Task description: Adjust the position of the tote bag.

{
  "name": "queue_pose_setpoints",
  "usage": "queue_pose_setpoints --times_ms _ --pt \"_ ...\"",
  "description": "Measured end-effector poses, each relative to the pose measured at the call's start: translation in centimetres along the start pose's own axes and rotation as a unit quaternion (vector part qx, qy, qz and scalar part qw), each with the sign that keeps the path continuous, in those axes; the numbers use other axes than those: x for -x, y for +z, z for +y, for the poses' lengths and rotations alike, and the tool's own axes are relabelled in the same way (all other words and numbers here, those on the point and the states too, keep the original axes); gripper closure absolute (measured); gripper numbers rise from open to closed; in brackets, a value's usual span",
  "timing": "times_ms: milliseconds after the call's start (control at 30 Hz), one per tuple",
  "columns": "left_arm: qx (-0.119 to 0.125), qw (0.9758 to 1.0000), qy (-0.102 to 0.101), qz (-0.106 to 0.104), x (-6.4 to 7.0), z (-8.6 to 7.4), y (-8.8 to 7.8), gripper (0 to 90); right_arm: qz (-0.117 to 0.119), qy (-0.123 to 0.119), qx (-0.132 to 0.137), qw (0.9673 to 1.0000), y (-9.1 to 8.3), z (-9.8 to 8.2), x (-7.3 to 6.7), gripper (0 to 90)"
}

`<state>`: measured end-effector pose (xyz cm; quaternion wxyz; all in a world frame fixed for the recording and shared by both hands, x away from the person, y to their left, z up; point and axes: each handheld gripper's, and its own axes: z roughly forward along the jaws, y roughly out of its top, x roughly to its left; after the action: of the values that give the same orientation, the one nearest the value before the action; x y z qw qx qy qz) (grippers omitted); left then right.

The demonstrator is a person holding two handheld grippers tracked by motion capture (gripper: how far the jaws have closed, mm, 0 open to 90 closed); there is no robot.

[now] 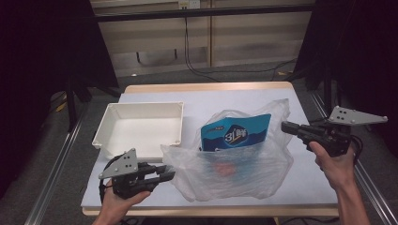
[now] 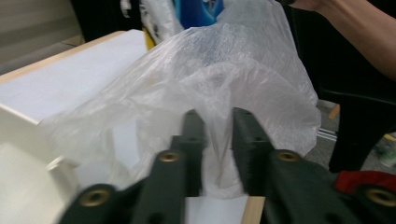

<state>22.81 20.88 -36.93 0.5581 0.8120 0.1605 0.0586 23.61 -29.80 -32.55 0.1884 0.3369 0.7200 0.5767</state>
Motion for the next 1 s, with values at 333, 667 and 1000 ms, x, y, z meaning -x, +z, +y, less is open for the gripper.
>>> queue_pose_setpoints --times_ms 333,667,1000 --pt "0.023 0.9984 -0.036 0.038 -1.9 0.9 -2.0 42.1 0.009 -0.011 0.003 0.9999 -0.6 0.3 -0.7 90.0" --pt "0.045 0.9928 -0.101 0.047 -3.5 1.1 -0.6 23.7 0.012 -0.007 0.018 0.9997 -1.5 -0.3 -0.9 90.0" --pt "0.050 0.9928 -0.108 0.019 -2.3 0.9 -0.7 19.8 0.010 -0.019 0.003 0.9998 -1.7 -0.5 -1.8 90.0"
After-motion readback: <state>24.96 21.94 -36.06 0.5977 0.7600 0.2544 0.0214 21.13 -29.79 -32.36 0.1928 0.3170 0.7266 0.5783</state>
